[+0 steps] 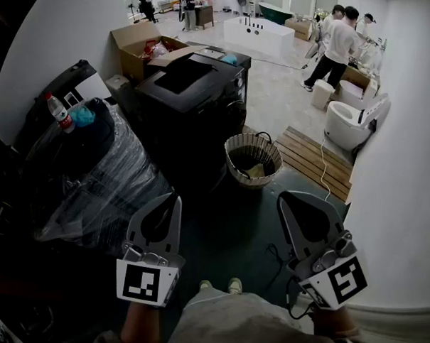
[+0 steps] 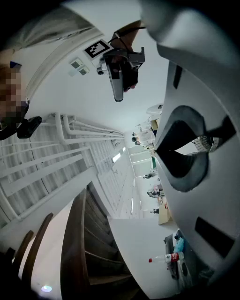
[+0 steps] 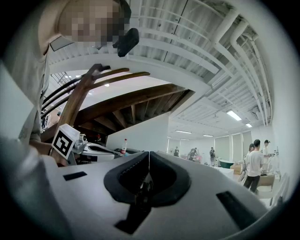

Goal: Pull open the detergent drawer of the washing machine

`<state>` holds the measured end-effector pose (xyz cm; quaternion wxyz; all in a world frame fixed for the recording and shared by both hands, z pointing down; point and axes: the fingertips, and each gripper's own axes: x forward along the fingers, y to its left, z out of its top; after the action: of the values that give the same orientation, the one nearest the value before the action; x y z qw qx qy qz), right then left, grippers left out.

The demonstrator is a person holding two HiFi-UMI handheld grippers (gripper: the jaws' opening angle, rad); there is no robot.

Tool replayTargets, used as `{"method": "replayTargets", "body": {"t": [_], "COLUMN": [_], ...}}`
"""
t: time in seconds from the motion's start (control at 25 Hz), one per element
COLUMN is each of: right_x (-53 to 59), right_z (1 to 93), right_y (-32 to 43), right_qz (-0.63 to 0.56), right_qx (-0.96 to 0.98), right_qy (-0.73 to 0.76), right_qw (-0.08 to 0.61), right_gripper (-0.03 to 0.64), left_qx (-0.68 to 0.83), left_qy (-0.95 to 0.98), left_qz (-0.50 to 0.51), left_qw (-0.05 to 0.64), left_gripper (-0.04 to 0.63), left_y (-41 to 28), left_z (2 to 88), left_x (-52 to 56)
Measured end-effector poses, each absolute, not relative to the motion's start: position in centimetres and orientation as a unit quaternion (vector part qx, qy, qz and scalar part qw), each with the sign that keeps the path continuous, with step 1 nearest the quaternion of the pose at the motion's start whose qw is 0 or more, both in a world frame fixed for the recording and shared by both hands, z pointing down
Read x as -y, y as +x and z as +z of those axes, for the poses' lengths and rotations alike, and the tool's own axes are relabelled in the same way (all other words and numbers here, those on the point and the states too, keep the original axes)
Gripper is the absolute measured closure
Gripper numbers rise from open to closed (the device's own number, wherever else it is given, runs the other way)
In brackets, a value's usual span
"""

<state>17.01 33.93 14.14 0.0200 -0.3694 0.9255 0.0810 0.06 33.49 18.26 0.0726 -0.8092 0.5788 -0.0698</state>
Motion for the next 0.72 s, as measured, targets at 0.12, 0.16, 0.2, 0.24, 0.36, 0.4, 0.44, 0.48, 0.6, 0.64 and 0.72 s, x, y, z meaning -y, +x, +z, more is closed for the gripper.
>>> {"method": "replayTargets", "body": {"t": [0.12, 0.16, 0.2, 0.24, 0.36, 0.4, 0.44, 0.48, 0.6, 0.64, 0.72], "right_x": [-33.8, -33.7, -33.7, -33.7, -33.6, -33.5, -33.5, -33.5, -33.4, -33.4, -33.3], "right_z": [13.9, 13.9, 13.9, 13.9, 14.0, 14.1, 14.2, 14.2, 14.4, 14.3, 14.0], "right_y": [17.3, 17.4, 17.4, 17.4, 17.4, 17.5, 17.5, 17.6, 18.0, 18.1, 18.6], "right_qz": [0.067, 0.064, 0.062, 0.063, 0.059, 0.056, 0.054, 0.052, 0.053, 0.054, 0.052], "right_qx": [-0.925, -0.925, -0.926, -0.926, -0.927, -0.927, -0.928, -0.928, -0.928, -0.927, -0.925], "right_qy": [-0.372, -0.372, -0.372, -0.371, -0.368, -0.367, -0.367, -0.366, -0.366, -0.367, -0.371], "right_qw": [0.037, 0.039, 0.039, 0.039, 0.044, 0.046, 0.046, 0.046, 0.045, 0.047, 0.058], "right_gripper": [0.586, 0.586, 0.586, 0.584, 0.586, 0.586, 0.586, 0.586, 0.586, 0.586, 0.584], "left_qx": [-0.579, -0.579, -0.579, -0.579, -0.578, -0.578, -0.578, -0.578, -0.579, -0.579, -0.579], "left_qy": [-0.809, -0.809, -0.809, -0.809, -0.81, -0.81, -0.81, -0.809, -0.809, -0.809, -0.809], "left_qz": [-0.069, -0.069, -0.069, -0.069, -0.069, -0.068, -0.069, -0.069, -0.07, -0.07, -0.07], "left_qw": [0.075, 0.075, 0.075, 0.074, 0.075, 0.076, 0.076, 0.076, 0.076, 0.076, 0.076], "left_gripper": [0.58, 0.58, 0.58, 0.58, 0.58, 0.58, 0.58, 0.58, 0.58, 0.58, 0.58], "left_y": [0.2, 0.2, 0.2, 0.3, 0.4, 0.5, 0.6, 0.7, 0.9, 1.0, 1.2], "left_z": [18.1, 18.1, 18.0, 18.0, 18.0, 18.0, 18.1, 18.1, 18.2, 18.2, 18.1], "left_x": [-33.4, -33.4, -33.4, -33.4, -33.3, -33.2, -33.2, -33.2, -33.1, -33.1, -33.0]}}
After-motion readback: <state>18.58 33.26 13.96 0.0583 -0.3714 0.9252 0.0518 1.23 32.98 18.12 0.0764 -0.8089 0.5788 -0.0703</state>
